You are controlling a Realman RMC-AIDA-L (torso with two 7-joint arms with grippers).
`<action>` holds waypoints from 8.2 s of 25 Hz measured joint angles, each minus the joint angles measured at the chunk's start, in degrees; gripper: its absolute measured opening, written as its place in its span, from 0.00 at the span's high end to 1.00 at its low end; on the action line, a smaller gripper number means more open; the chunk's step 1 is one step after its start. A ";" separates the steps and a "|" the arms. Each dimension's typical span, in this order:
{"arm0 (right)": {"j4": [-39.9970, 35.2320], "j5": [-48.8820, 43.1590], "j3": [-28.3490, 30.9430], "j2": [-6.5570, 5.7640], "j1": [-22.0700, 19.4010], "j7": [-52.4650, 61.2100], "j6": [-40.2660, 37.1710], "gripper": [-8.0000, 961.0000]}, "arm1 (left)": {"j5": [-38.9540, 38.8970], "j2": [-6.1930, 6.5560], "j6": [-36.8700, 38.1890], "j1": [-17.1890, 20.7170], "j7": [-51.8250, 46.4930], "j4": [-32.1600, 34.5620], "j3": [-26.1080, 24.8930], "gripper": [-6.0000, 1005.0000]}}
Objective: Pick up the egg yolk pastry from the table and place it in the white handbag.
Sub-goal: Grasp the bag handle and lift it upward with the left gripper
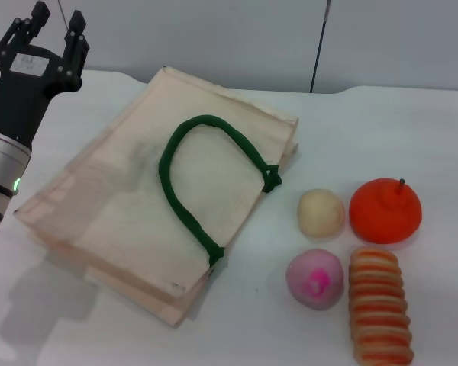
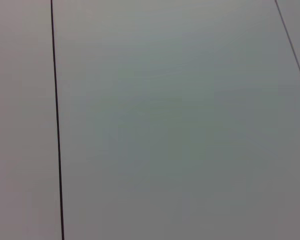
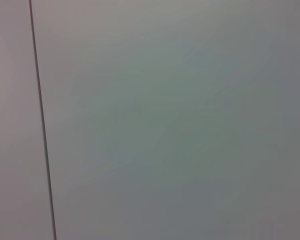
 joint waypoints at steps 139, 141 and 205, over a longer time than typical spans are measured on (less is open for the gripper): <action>0.61 -0.88 -0.18 -0.06 3.00 1.45 3.18 0.10 | 111.45 8.61 -23.89 -35.27 -133.62 -16.59 0.26 0.52; 0.68 -0.88 -0.18 -0.07 3.18 1.46 3.23 0.10 | 111.98 8.61 -23.91 -35.44 -133.73 -16.52 0.26 0.52; 2.11 -0.96 -1.15 0.01 3.85 1.50 5.27 0.10 | 115.74 7.96 -29.41 -35.60 -133.73 -15.86 0.26 0.87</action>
